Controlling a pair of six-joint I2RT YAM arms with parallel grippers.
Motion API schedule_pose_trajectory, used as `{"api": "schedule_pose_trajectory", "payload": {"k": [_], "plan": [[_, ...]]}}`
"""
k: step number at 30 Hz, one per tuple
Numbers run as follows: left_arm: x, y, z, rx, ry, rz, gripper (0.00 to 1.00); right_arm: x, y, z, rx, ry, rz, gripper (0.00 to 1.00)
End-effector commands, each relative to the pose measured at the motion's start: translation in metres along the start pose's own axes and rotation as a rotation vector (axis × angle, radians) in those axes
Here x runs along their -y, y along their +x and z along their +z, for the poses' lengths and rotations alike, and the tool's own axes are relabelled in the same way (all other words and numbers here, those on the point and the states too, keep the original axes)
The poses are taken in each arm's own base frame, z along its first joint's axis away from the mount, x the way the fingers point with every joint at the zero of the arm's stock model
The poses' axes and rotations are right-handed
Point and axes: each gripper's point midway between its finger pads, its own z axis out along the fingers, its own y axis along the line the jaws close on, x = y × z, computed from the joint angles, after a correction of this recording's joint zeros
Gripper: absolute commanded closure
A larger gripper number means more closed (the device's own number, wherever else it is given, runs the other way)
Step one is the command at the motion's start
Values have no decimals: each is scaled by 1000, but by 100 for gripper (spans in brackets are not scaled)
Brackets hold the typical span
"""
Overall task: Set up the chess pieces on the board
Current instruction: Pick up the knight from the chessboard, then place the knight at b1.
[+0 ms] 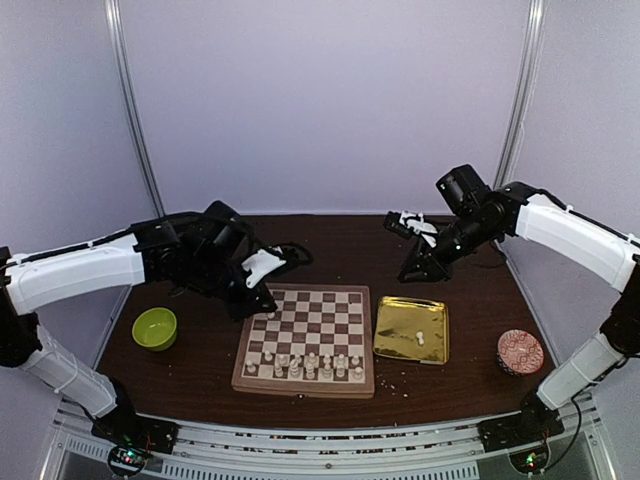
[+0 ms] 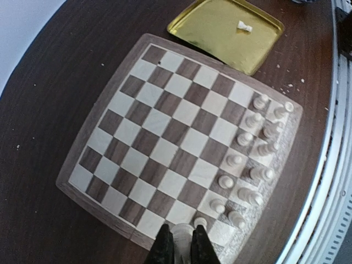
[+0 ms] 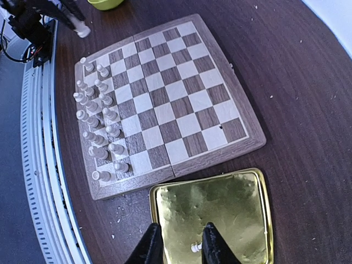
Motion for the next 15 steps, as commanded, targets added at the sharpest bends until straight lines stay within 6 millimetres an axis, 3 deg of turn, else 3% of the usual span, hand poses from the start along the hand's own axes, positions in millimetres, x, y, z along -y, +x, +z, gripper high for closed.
{"api": "schedule_pose_trajectory", "payload": {"k": [1, 15], "plan": [[25, 6, -2, 119, 59, 20, 99, 7, 20, 23, -40, -18, 54, 76], [54, 56, 28, 2, 89, 133, 99, 7, 31, 31, -70, -35, 53, 76]]}}
